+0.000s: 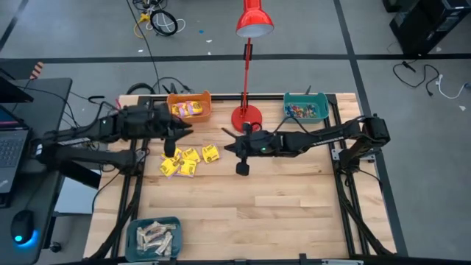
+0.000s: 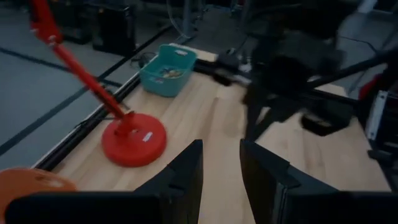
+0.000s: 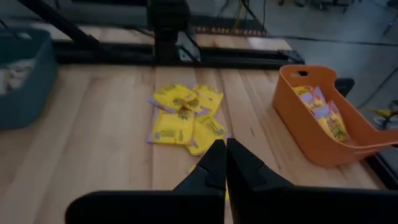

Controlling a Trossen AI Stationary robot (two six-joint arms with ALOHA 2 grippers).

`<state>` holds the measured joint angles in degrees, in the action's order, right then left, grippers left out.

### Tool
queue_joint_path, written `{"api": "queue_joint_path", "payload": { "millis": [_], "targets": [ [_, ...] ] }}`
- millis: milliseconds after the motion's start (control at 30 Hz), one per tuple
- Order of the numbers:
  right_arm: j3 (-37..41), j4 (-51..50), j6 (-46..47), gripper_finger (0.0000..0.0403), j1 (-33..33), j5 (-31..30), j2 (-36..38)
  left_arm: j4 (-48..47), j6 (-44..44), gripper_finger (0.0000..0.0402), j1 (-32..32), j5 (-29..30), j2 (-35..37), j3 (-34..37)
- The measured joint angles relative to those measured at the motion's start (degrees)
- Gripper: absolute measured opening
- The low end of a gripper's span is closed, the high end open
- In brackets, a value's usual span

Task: Sort candy
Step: Put the yellow candy into the orange bin

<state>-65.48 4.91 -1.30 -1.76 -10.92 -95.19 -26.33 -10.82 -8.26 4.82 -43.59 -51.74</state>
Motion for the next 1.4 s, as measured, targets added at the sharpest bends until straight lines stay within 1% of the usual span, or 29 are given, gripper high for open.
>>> {"api": "queue_joint_path", "payload": {
  "millis": [167,367,467,567,667,833,967,1067,1200,1400],
  "targets": [
    [-5.4,-5.8,-1.1,0.0,0.0,-1.1,-3.6,1.0,0.3,0.0108,7.4,5.9,0.2,1.5],
    [-9.2,-10.1,-2.4,0.0,-0.1,-1.1,-7.9,1.3,0.1,0.0108,16.4,12.7,0.2,1.6],
    [-10.3,-12.1,-2.4,0.0,-0.1,-1.2,-9.5,1.2,0.0,0.0108,20.8,18.7,0.2,1.6],
    [-11.1,-13.0,-2.4,0.0,-0.1,-1.5,-11.2,1.2,0.2,0.0108,25.0,26.1,0.0,1.6],
    [-12.0,-12.3,-3.0,0.0,-0.1,-1.5,-12.9,0.6,0.3,0.0108,28.5,32.0,-0.6,1.6],
    [-14.9,-12.9,-3.8,0.0001,-0.3,-1.4,-17.3,1.2,-0.5,0.0108,34.0,36.8,-2.7,1.6],
    [-17.0,-13.8,-5.2,0.0002,-0.3,-0.9,-20.2,1.2,-3.5,0.0108,37.5,42.2,-3.7,1.6],
    [-17.8,-14.5,-6.0,0.0004,-0.3,-0.3,-21.6,0.6,-5.9,0.0108,40.1,45.2,-3.7,1.6],
    [-18.0,-13.7,-7.3,0.0021,0.0,0.0,-22.9,-0.9,-8.0,0.0108,43.2,48.7,-3.6,1.5],
    [-18.1,-9.5,-10.9,0.0069,-0.2,-0.8,-26.6,-5.4,-13.4,0.0108,46.2,52.1,-4.6,1.5]
  ]
}}
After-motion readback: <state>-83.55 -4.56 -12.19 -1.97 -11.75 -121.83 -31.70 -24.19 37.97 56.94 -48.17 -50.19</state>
